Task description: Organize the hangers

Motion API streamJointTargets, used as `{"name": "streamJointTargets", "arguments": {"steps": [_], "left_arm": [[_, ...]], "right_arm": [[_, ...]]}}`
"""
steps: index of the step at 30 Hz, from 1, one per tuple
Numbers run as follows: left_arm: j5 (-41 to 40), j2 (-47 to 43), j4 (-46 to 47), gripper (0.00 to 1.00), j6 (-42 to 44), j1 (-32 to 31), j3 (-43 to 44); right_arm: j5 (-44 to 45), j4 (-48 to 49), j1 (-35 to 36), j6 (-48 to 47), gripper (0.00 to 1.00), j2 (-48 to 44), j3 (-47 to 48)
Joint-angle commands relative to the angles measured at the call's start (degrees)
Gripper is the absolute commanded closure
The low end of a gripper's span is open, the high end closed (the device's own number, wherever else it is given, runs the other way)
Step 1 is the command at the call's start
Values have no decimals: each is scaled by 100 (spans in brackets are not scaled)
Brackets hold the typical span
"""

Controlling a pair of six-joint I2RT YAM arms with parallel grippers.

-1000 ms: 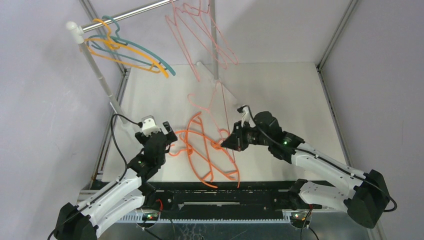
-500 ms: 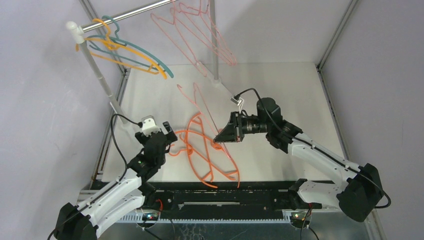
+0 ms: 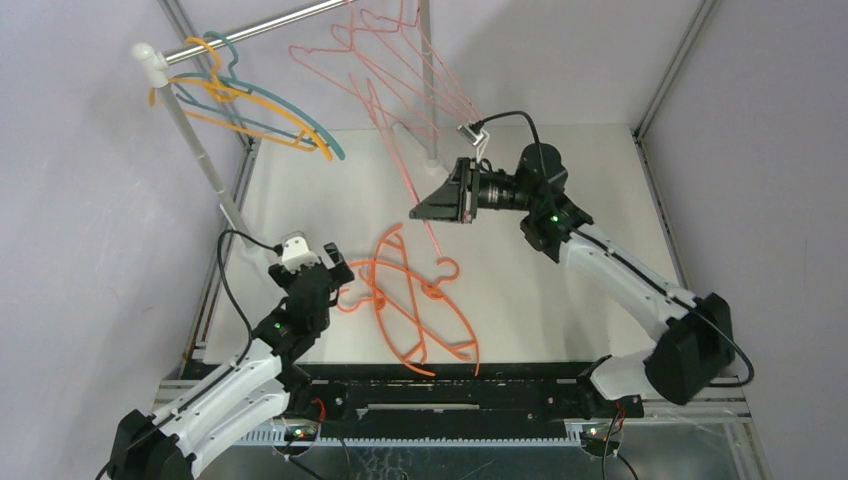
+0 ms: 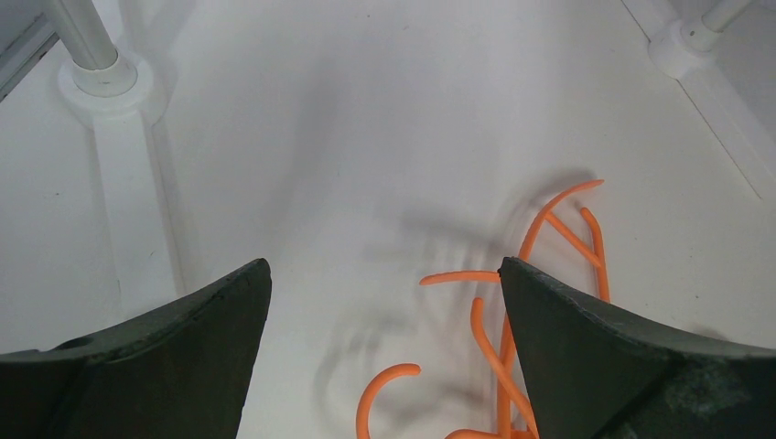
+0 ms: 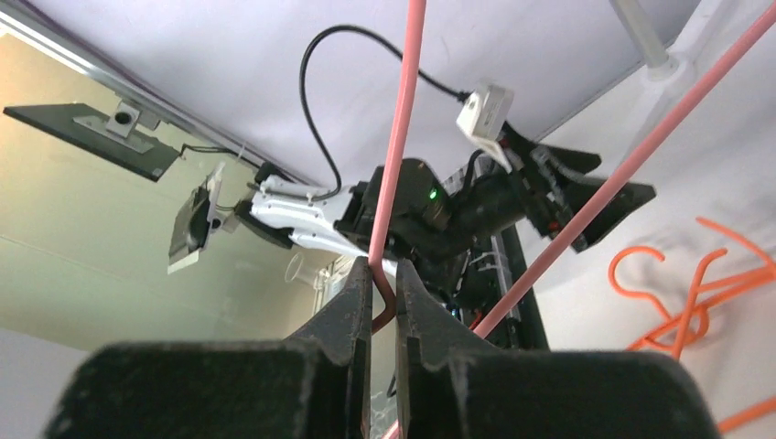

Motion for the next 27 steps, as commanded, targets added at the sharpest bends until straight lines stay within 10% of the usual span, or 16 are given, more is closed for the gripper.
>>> {"name": "streamJointTargets", "arguments": {"steps": [1, 8, 27], "left_arm": [[-127, -104, 77, 1, -19, 21, 107], [-128, -155, 60, 0, -12, 21, 112], [-106, -152, 64, 1, -3, 21, 128]], "right_arm": [[-350, 1487, -173, 967, 100, 796, 559], [-728, 2693, -176, 2096, 100, 1905, 1491], [-647, 2090, -148, 2069, 100, 3278, 3804]]}}
